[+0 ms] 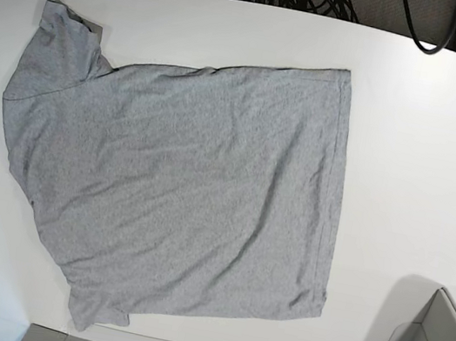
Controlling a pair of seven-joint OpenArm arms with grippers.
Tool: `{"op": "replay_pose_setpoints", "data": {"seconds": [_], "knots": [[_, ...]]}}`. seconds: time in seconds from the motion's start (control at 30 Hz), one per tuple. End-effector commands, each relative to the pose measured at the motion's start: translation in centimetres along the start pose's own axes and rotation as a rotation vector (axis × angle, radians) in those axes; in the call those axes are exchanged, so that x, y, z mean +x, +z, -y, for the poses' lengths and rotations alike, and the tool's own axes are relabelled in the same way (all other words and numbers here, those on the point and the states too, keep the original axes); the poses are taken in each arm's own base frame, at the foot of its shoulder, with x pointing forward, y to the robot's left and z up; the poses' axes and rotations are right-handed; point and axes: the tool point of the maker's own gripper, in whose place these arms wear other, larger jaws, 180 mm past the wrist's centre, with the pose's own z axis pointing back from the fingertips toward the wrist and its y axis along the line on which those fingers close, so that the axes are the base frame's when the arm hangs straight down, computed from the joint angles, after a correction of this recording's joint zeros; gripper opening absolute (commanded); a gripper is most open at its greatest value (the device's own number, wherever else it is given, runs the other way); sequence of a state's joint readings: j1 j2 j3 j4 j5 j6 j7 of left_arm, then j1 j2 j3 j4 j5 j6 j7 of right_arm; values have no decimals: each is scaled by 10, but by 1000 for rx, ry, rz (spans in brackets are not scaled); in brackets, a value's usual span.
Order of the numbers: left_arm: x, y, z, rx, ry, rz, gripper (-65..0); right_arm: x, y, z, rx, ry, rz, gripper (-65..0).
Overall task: Fold the T-shirt properly
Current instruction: 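Move both grippers down to the two corners at the shirt's collar edge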
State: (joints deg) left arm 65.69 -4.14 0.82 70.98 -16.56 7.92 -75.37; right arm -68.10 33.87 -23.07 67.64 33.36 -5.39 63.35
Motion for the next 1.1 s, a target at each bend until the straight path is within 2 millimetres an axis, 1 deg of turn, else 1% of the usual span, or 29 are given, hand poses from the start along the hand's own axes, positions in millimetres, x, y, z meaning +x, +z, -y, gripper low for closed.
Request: {"op": "replay_pose_setpoints", "data": {"seconds": [0.0,0.07,0.13,0.23,0.3,0.37,0.43,0.5,0.57,0.67,0.77,0.93,1.07], "knots": [[12,5,-3,-6,1,24,-650,9,14,-1,15,2,13,-650],[22,-3,-2,-3,13,66,-650,25,14,0,26,-22,31,-650],[31,-10,4,-31,10,107,-642,37,14,4,27,-41,39,-650],[46,-16,23,-116,3,175,-551,59,9,16,33,-57,51,-650],[57,-18,39,-191,-12,228,-505,75,1,26,31,-69,67,-648],[65,-20,48,-233,-24,267,-498,88,-5,32,27,-85,79,-598],[72,-26,56,-258,-34,311,-498,97,-9,35,23,-104,89,-532],[76,-31,62,-280,-44,334,-497,103,-12,37,32,-102,95,-473],[77,-37,69,-299,-48,329,-496,108,-14,38,60,-74,93,-439],[77,-53,74,-304,-67,301,-496,119,-20,45,76,-35,112,-436],[74,-73,77,-290,-83,259,-495,128,-25,51,26,-78,143,-436],[78,-102,78,-268,-97,238,-495,138,-31,82,-152,-215,173,-434],[81,-121,84,-285,-137,245,-495,141,-32,100,-214,-238,160,-433]]}}
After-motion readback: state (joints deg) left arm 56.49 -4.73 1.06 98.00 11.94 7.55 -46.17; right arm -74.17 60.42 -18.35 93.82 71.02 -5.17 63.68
